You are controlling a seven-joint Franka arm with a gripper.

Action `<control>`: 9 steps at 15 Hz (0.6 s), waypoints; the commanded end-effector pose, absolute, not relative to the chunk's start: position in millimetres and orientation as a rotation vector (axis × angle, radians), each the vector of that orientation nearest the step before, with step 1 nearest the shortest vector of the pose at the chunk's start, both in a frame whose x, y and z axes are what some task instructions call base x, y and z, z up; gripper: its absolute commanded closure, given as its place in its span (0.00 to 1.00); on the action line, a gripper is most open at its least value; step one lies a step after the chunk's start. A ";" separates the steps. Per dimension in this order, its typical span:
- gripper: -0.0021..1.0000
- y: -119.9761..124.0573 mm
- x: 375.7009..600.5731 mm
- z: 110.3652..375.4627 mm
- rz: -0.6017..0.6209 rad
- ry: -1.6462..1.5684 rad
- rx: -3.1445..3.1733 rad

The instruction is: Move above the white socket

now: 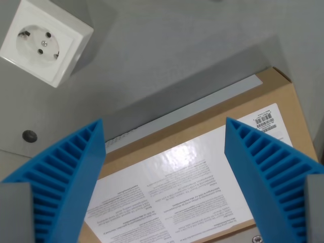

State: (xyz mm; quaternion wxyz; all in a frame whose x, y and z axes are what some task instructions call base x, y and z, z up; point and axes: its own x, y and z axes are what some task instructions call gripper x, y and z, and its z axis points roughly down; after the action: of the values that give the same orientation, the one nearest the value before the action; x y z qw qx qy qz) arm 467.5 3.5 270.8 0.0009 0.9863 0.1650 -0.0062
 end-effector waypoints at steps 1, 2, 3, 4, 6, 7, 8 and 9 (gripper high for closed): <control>0.00 5.2 467.7 270.6 -0.005 0.630 3.079; 0.00 5.8 467.6 269.9 -0.003 0.652 3.076; 0.00 6.5 467.6 269.1 0.000 0.671 3.073; 0.00 7.4 467.5 268.2 0.004 0.693 3.069; 0.00 9.6 467.3 265.9 0.016 0.749 3.058; 0.00 11.0 467.2 264.5 0.024 0.779 3.051; 0.00 12.4 467.1 263.1 0.032 0.811 3.044; 0.00 14.0 467.0 261.5 0.041 0.849 3.035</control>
State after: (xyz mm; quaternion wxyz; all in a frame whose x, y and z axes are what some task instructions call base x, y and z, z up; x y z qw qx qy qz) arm 467.2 11.5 265.1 0.0001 0.9796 0.2004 -0.0110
